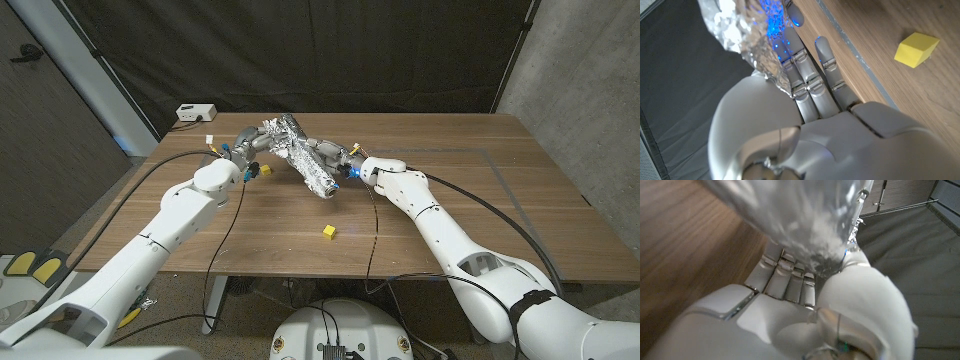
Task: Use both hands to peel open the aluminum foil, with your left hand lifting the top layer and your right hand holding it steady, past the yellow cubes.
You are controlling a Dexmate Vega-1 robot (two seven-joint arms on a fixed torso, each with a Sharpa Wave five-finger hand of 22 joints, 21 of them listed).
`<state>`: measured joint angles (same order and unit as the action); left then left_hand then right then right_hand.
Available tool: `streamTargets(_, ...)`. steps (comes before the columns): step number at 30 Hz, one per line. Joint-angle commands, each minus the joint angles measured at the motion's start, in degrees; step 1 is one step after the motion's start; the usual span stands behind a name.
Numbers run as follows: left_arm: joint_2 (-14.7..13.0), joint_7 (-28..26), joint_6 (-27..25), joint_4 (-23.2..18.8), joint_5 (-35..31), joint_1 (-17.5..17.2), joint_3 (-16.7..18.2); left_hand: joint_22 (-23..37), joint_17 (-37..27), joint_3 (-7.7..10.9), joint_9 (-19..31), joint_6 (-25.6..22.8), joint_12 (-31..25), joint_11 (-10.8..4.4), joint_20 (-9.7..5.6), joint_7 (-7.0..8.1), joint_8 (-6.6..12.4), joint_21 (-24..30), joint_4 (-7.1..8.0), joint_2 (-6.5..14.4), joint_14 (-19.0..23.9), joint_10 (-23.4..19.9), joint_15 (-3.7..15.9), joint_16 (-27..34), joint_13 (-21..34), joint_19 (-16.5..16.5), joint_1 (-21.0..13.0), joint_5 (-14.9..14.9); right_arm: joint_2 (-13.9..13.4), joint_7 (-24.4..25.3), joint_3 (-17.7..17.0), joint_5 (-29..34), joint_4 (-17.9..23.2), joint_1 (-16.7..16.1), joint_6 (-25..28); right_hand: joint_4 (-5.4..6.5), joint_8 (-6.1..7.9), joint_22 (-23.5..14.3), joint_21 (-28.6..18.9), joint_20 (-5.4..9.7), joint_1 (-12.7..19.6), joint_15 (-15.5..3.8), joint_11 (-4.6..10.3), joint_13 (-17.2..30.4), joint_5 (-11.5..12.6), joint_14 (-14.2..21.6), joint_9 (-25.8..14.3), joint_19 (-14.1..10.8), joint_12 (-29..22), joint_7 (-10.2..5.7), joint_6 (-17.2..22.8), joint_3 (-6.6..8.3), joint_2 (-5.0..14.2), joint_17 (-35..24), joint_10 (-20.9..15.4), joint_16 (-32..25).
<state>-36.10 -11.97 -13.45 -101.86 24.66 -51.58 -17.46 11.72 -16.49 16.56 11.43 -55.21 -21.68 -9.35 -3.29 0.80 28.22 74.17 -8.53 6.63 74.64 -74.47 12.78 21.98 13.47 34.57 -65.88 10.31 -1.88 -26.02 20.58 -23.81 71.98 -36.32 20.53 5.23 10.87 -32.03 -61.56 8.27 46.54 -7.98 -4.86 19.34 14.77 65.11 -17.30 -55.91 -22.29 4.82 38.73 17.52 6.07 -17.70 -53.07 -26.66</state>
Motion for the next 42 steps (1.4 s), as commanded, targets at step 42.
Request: streamTargets(42,7.23,-11.33,-0.3,-4.27,4.66,-3.44,4.16,-0.1,-2.75,2.91,1.97,-6.0,-1.69,-2.2,-6.08,-5.64,-0.21,5.33,0.08,-0.73,1.6,-2.32,-0.05,0.78,3.3,0.47,-1.35,-0.12,1.26,-18.55,-2.16,3.17,-15.28,9.39,8.9,2.2,0.15,10.4,5.35,-2.96,-29.8,10.08,-6.96,-4.96,-3.76,-10.65,4.29,-7.41,7.89,1.64,-16.01,-4.4,-8.71,6.25,14.37,12.85)
